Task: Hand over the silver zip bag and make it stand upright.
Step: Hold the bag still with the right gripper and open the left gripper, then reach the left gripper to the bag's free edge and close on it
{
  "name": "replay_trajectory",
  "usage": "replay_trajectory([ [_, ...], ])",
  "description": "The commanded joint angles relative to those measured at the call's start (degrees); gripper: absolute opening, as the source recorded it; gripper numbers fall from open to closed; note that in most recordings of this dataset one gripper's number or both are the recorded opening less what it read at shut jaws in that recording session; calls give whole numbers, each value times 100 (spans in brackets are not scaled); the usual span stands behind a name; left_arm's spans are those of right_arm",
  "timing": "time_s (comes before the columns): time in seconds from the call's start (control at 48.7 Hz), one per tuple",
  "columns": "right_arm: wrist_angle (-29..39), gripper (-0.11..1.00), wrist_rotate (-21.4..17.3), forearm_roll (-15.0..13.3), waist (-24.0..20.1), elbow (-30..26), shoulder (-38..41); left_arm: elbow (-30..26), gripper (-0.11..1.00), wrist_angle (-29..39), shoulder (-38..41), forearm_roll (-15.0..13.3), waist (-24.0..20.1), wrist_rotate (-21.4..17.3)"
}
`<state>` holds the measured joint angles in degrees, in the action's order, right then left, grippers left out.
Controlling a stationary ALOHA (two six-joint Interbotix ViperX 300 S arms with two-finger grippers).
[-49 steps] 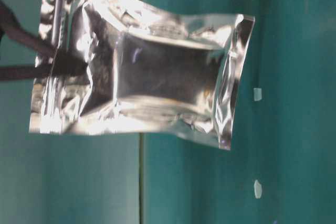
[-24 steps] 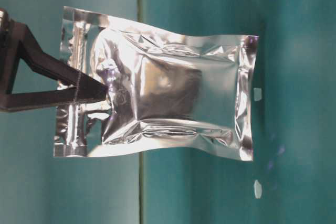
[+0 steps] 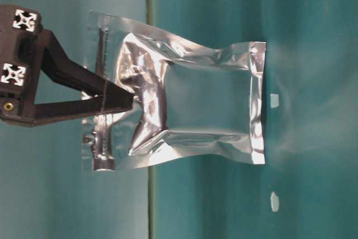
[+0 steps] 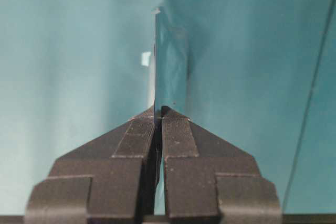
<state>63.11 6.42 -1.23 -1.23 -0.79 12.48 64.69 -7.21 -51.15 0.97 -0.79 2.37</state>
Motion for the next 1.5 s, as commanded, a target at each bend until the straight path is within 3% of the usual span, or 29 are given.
replay_trajectory([
  [0.0, -18, 2, 70, -18, -26, -79, -26, -62, -1, -26, -9, 18, -62, -9],
  [0.205, -18, 2, 70, -18, -26, -79, -26, -53, 0, -18, 18, 18, -88, 79],
  [0.308, -35, 2, 70, -18, -26, -79, -26, -26, 9, -26, 53, 18, -97, 237],
  [0.39, -44, 2, 70, -26, -18, -79, -26, 26, 28, -53, 132, 18, -88, 369],
  [0.555, -35, 2, 70, -18, 0, -62, -26, 220, 79, -246, 439, 18, -79, 668],
  [0.637, -44, 2, 70, -26, 9, -62, -26, 325, 94, -589, 721, 18, -79, 782],
  [0.842, -62, 2, 79, -26, 79, -62, -26, 431, 90, -1512, 1819, 18, -79, 809],
  [1.11, -70, 2, 88, -26, 114, -44, -26, 79, 92, -2637, 3480, 18, -70, 826],
  [1.479, -70, 2, 114, -26, 132, -35, -26, -817, 92, -3173, 5265, 18, -70, 826],
])
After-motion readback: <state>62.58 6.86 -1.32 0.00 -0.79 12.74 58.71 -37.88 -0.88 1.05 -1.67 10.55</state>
